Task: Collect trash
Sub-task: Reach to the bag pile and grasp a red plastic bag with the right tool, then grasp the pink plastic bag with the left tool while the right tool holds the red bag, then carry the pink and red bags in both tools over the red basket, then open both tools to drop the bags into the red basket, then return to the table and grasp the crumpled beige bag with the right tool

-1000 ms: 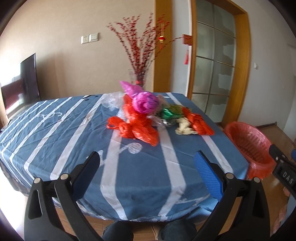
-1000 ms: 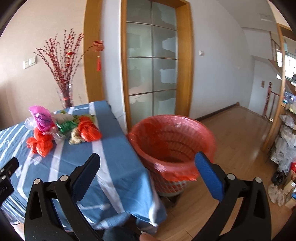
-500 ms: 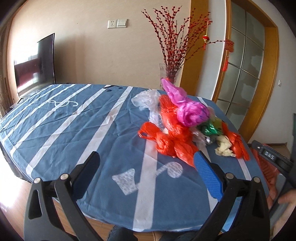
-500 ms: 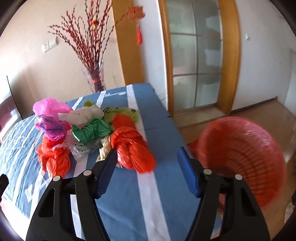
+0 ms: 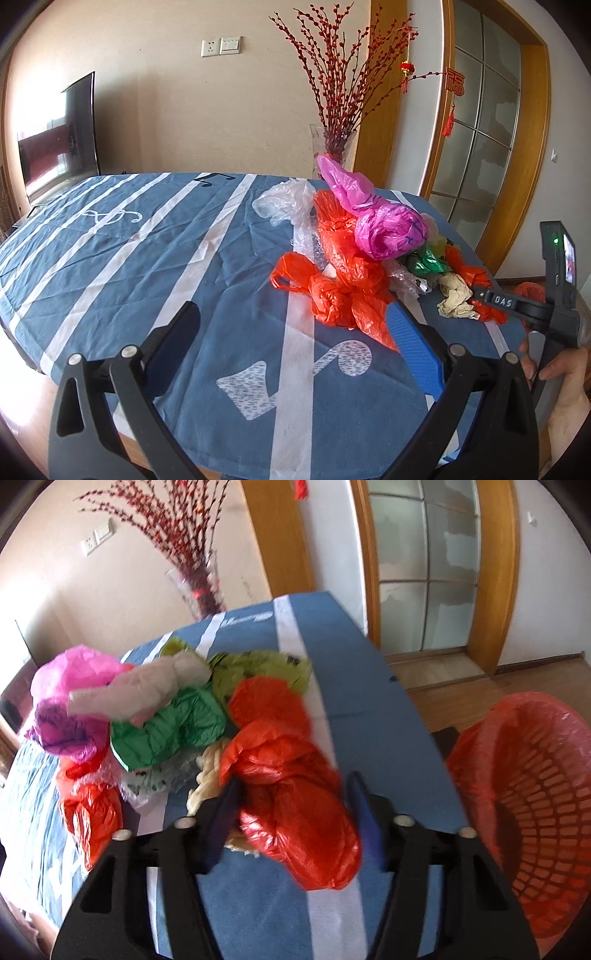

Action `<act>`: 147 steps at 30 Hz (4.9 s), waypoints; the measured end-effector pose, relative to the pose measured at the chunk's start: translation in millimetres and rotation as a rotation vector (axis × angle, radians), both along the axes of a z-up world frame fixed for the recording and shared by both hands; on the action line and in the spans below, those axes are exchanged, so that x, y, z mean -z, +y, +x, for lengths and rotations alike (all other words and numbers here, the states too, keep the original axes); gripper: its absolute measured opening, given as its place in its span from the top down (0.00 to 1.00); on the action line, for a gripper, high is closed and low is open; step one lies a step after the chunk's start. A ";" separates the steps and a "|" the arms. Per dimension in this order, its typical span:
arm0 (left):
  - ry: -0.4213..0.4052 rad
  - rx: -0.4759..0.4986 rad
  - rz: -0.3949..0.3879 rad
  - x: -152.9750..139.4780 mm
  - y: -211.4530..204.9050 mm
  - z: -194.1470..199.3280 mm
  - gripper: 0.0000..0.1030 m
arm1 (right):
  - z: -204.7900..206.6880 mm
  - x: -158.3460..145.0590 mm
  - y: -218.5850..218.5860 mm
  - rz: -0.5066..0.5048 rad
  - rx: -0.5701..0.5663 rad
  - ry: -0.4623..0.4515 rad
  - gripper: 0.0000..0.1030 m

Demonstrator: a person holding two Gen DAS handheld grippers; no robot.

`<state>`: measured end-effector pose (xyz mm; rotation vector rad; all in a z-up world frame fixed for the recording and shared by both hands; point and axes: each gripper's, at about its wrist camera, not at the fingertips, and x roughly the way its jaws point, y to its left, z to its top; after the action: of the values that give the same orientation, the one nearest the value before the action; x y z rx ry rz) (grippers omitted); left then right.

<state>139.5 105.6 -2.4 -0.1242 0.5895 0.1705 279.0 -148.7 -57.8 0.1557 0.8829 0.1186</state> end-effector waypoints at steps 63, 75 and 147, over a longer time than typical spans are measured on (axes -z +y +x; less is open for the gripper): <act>-0.016 0.281 -0.038 -67.7 -41.7 61.6 0.92 | -90.9 -65.6 -51.5 -0.097 0.066 -0.230 0.80; -0.097 0.458 -0.049 -99.1 -107.4 43.1 0.92 | -109.1 -85.6 -88.2 -0.111 0.132 -0.269 0.80; 0.034 0.060 0.016 4.4 -5.6 54.4 0.24 | -45.5 -32.9 0.6 -0.054 -0.040 -0.138 0.67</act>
<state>193.9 100.0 -6.8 -0.0879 0.6250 0.1190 233.5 -148.0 -24.9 0.0782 0.7506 0.1407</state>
